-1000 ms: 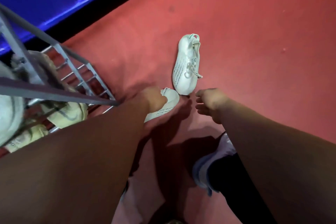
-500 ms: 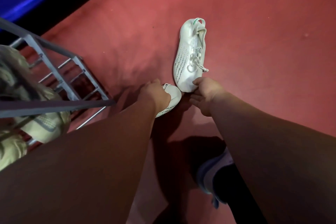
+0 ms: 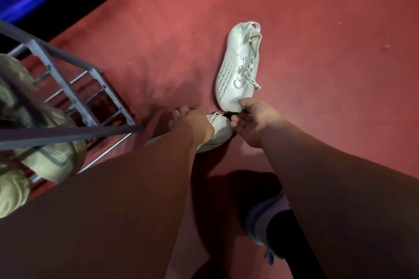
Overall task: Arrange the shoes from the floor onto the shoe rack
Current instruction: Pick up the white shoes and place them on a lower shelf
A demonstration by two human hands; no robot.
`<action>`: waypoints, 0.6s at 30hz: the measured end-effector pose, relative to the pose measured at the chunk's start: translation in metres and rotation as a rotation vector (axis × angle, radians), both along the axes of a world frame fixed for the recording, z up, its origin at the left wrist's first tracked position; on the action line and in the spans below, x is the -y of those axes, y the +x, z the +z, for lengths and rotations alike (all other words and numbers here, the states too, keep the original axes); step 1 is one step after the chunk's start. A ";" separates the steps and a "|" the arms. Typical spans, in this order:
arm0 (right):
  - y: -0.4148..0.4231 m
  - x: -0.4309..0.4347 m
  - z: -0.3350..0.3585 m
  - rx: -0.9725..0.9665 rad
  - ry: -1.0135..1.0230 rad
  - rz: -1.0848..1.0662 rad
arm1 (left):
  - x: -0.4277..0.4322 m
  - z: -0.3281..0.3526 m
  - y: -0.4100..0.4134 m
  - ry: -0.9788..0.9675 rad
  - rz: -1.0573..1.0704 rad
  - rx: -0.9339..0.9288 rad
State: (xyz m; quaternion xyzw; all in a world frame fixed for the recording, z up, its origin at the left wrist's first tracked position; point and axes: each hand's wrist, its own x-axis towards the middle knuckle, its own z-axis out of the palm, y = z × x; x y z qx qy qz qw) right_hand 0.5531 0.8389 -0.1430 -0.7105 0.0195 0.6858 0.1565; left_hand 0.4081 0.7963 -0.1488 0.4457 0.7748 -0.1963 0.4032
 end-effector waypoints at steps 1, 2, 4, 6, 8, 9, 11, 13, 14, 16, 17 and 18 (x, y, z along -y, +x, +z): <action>0.000 -0.001 0.000 -0.006 -0.006 0.000 | 0.001 -0.001 0.000 0.016 0.000 -0.008; -0.001 -0.002 0.000 -0.013 -0.013 0.002 | 0.001 -0.001 0.000 0.023 -0.006 -0.011; -0.002 -0.003 -0.001 -0.009 -0.023 0.013 | -0.001 -0.001 -0.001 0.002 -0.046 -0.001; -0.004 -0.004 -0.002 0.007 -0.020 0.028 | -0.001 -0.002 -0.001 -0.020 -0.084 0.016; -0.006 -0.004 -0.003 0.009 -0.013 0.042 | 0.002 -0.004 0.000 0.000 -0.073 0.026; -0.006 -0.004 -0.002 0.008 -0.009 0.039 | 0.004 -0.004 0.000 0.019 -0.057 0.028; -0.006 -0.004 0.001 0.018 0.009 0.040 | 0.004 -0.004 -0.001 0.038 -0.032 0.033; -0.007 -0.002 0.008 0.041 0.027 0.074 | 0.002 -0.001 -0.001 0.014 -0.044 0.047; -0.007 -0.001 0.012 0.051 0.034 0.105 | 0.000 0.001 -0.002 -0.008 -0.064 0.055; -0.004 0.004 0.017 0.073 0.030 0.192 | -0.003 0.002 -0.002 -0.048 -0.109 0.066; -0.003 0.007 0.018 0.078 0.018 0.237 | -0.004 0.000 -0.002 -0.062 -0.134 0.063; -0.002 0.010 0.018 0.070 -0.002 0.274 | -0.004 0.000 -0.003 -0.070 -0.158 0.060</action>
